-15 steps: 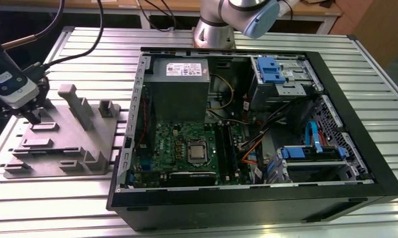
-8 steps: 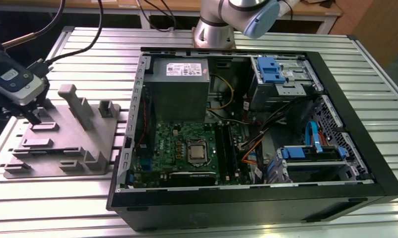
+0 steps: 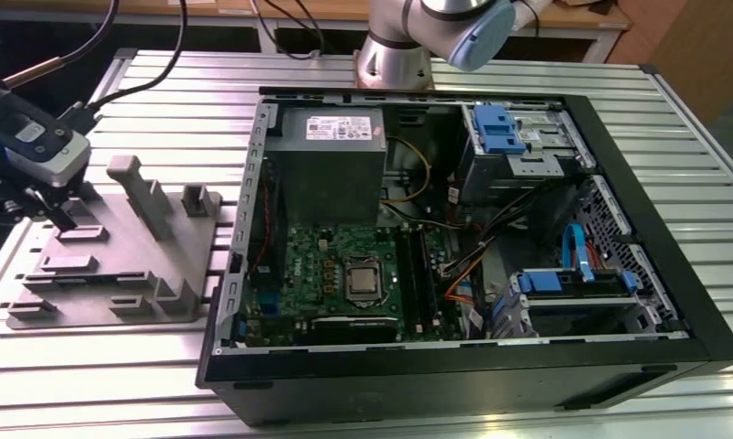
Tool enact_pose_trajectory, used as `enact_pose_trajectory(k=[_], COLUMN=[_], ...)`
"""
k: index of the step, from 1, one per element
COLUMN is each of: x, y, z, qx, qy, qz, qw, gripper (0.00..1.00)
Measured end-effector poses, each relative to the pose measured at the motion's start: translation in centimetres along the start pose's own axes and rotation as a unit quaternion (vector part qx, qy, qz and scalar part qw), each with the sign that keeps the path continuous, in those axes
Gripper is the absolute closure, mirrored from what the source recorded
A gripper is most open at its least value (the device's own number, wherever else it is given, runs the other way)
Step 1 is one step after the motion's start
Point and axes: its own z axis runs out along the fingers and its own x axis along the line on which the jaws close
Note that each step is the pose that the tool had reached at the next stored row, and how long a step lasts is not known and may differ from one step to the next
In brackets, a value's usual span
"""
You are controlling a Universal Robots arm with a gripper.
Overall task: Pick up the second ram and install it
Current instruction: 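Pick up the second ram and move it above second insertion slot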
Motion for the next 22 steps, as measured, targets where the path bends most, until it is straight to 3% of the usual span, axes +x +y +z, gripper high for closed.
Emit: enact_pose_trajectory(k=[6,11,14,17,22], x=[0.01,0.01,0.01,0.01,0.02], y=[-0.01,-0.01,-0.01,-0.02,-0.03], z=[0.16,0.29,0.39,0.48,0.64], qx=[-0.0012,-0.0022,-0.0029,-0.0035,-0.0045], qy=[0.0024,0.0044,0.0055,0.0067,0.0085], qz=[-0.055,-0.1,-0.125,-0.152,-0.195], qw=[0.9985,0.995,0.9921,0.9883,0.9808], gripper=[0.93,0.93,0.93,0.93,0.93])
